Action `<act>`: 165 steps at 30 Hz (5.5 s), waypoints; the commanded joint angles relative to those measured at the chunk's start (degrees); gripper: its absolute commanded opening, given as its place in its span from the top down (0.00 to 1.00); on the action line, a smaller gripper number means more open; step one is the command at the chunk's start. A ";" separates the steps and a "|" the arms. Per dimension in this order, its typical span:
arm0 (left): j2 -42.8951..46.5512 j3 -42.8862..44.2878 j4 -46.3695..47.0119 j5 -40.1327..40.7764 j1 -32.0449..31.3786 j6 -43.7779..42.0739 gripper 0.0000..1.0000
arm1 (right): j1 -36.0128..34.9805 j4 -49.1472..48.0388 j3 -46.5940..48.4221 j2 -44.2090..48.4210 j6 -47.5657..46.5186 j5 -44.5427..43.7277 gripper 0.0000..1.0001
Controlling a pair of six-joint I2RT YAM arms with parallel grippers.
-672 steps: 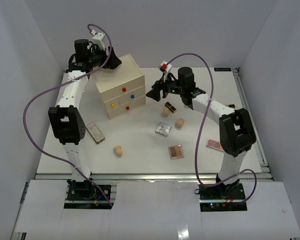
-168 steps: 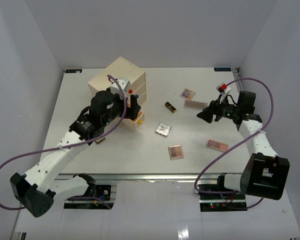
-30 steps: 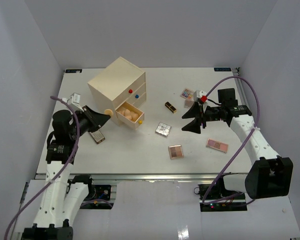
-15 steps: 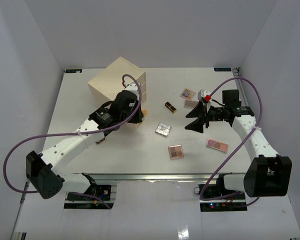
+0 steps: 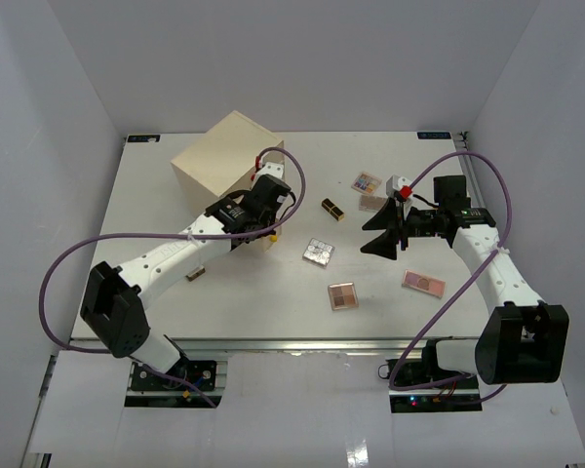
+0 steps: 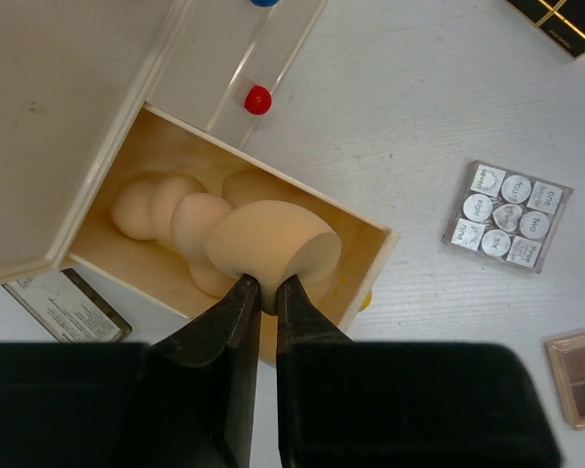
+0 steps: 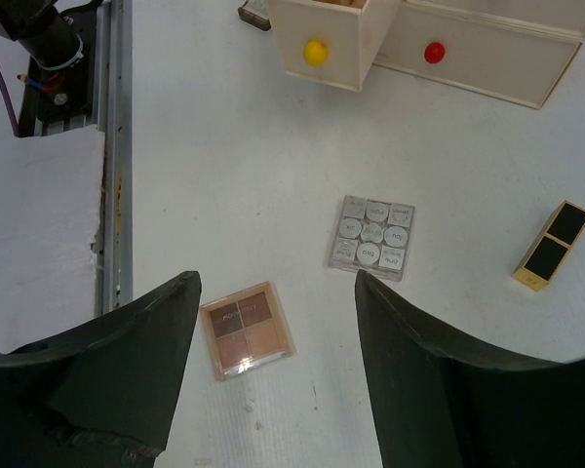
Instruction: Organize the makeup
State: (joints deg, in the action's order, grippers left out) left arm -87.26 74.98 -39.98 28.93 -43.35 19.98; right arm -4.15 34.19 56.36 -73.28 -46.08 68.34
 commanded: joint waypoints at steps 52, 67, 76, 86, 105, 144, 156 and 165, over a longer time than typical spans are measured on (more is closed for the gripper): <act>-19.26 31.46 12.03 -49.67 45.55 -15.15 0.13 | -35.40 12.75 32.05 -35.18 -52.62 -30.19 0.65; -20.23 24.07 12.30 -66.10 45.64 -17.16 0.25 | -40.50 -14.10 39.28 -43.00 -26.19 -38.36 0.64; -19.25 18.38 14.97 -68.15 44.66 -15.56 0.27 | -41.44 -32.63 45.90 -47.20 1.67 -43.97 0.59; -17.26 14.22 17.27 -66.27 44.32 -13.62 0.26 | -41.21 -39.62 44.11 -48.77 14.79 -46.73 0.51; -18.00 16.82 17.98 -61.71 44.32 -8.78 0.21 | -26.96 -48.45 35.35 -43.78 57.59 -39.32 0.29; -18.12 15.98 18.81 -62.42 44.32 -7.89 0.21 | -29.07 -53.45 37.45 -52.96 74.27 -36.28 0.61; -18.77 14.88 19.59 -59.20 44.32 -6.50 0.22 | -28.43 -55.11 26.96 -45.02 71.17 -37.12 0.82; -21.55 16.60 19.68 -57.50 44.85 -4.34 0.22 | -25.04 -55.11 10.29 -33.79 66.65 -33.63 0.84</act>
State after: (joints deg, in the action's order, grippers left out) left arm -104.92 92.31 -14.33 -31.92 1.69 14.66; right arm -31.38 -22.28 74.04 -114.17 24.27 30.57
